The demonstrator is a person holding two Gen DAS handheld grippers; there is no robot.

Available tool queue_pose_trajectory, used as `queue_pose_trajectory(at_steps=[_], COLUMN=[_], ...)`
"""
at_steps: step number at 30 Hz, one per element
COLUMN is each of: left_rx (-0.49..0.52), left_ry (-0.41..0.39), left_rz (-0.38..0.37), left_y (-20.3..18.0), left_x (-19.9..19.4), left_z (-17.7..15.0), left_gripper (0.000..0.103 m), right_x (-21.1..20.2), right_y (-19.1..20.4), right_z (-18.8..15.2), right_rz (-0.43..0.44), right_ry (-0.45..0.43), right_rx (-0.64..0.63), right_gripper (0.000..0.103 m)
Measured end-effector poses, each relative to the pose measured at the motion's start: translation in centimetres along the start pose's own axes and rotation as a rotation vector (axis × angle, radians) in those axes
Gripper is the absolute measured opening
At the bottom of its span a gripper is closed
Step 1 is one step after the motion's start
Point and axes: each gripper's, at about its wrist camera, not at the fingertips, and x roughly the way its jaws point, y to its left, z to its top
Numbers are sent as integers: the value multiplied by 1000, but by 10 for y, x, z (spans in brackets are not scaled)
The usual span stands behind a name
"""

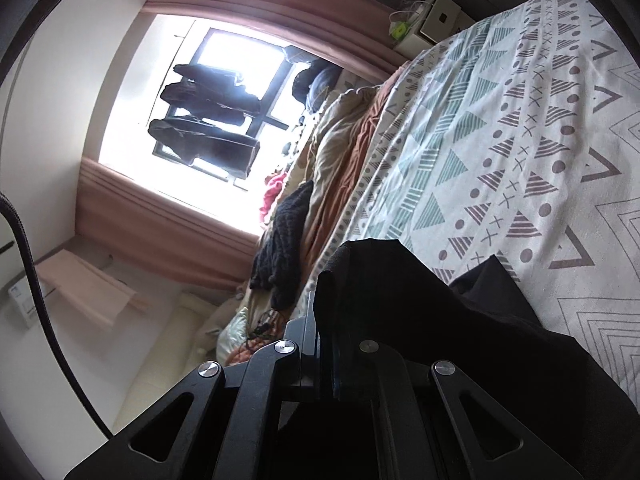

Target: Fold large clothes

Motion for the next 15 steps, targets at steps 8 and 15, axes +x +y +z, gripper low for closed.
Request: queue_pose_trajectory(at_steps=[8,15], left_rx=[6,-14], left_ry=[56,72], left_rz=[-12,-27], left_y=[-7,-9], left_x=[37,40], left_z=[3,10], left_gripper=[9,60], right_x=[6,13], right_y=[-19,-30], right_z=[2,9], right_rz=[-126,-171], right_ry=[-49,-40], right_rx=[23,54], right_gripper=[5,61])
